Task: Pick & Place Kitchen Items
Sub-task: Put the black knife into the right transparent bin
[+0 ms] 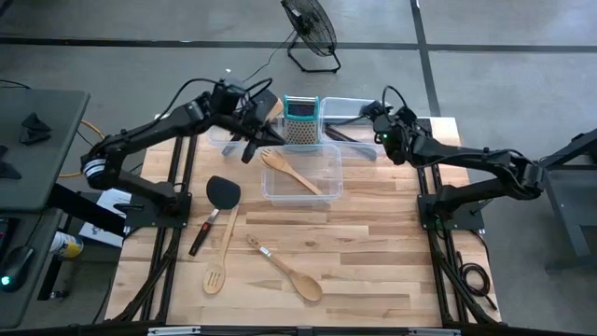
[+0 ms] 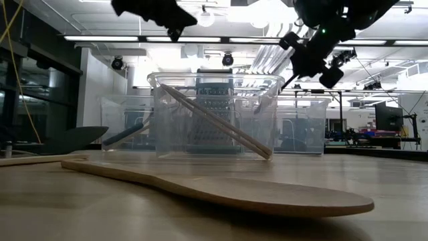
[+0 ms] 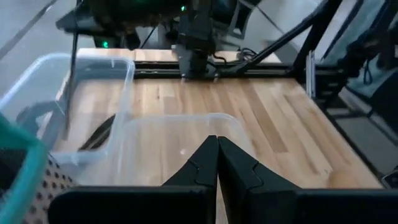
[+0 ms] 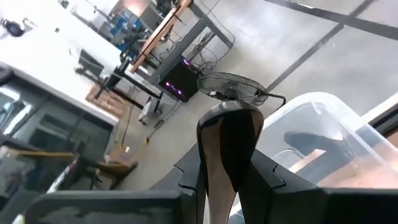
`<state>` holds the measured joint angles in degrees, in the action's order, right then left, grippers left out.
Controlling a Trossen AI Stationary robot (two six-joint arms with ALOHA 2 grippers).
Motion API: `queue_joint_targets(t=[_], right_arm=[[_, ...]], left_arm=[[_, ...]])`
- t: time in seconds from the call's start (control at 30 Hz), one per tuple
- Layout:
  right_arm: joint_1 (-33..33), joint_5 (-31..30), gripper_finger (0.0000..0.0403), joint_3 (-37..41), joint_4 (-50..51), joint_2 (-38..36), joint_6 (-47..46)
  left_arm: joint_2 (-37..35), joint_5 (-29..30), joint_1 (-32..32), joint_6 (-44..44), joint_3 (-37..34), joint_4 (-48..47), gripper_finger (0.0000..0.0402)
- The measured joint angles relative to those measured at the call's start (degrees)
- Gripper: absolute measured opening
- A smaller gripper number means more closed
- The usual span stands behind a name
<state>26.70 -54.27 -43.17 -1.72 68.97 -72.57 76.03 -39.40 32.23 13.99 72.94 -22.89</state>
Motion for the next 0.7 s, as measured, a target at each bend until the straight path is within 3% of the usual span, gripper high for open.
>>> queue_joint_targets(t=[0.13,0.33,0.57,0.7], right_arm=[[-0.02,-2.28,0.0056,0.25,-0.66,0.96,-2.32],[-0.04,-2.63,0.0056,0.25,-2.36,4.92,-8.42],[-0.02,-5.64,0.0056,0.06,-7.73,9.22,-12.44],[-0.04,-5.86,0.0056,0.06,-8.12,9.19,-11.84]], left_arm=[[-6.45,3.01,0.02,-8.34,-10.51,11.9,0.0005],[-19.23,13.45,0.01,-17.53,-24.33,27.18,0.0005],[-29.01,20.83,0.02,-19.88,-29.7,28.76,0.0005],[-31.52,21.98,0.02,-18.44,-29.74,27.44,0.0005]])
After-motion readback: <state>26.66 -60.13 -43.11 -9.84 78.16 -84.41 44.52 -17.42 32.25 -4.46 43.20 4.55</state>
